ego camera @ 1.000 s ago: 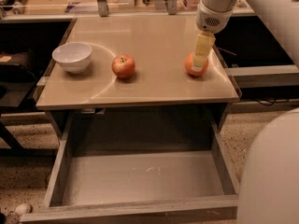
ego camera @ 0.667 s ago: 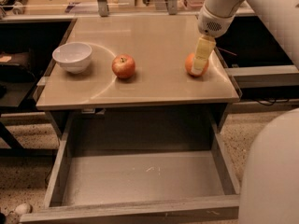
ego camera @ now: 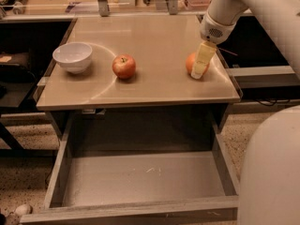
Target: Place orange into top drawer
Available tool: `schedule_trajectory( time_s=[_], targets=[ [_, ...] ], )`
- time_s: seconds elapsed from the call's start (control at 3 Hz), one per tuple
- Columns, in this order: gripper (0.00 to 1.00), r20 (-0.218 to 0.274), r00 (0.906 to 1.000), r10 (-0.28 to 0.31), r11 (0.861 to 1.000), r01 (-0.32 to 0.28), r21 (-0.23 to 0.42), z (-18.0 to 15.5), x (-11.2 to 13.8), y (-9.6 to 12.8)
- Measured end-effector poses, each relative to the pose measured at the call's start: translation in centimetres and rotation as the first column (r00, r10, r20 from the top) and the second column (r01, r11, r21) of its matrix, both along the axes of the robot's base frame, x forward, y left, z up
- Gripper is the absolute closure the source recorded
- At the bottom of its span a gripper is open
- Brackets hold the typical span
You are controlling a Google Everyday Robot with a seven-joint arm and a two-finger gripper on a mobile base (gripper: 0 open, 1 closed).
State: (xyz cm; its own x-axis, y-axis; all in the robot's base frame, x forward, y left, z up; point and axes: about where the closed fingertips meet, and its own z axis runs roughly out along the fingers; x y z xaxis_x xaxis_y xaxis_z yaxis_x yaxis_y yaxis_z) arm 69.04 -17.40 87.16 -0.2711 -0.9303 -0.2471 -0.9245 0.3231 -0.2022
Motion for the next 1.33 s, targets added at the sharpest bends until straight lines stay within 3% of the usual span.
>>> schedule_trajectory(
  time_s=[0.67,1.0,1.33],
  targets=[
    [0.00,-0.053,0.9985,-0.014,0.999,0.016,0.034,-2.7,0.5,-0.2],
    [0.00,-0.053,0.9985,-0.014,0.999,0.016,0.034,-2.7,0.5,-0.2],
    [0.19,-0.053,0.9985,-0.014,0.999,0.016,0.034,-2.7,0.5,-0.2]
  ],
)
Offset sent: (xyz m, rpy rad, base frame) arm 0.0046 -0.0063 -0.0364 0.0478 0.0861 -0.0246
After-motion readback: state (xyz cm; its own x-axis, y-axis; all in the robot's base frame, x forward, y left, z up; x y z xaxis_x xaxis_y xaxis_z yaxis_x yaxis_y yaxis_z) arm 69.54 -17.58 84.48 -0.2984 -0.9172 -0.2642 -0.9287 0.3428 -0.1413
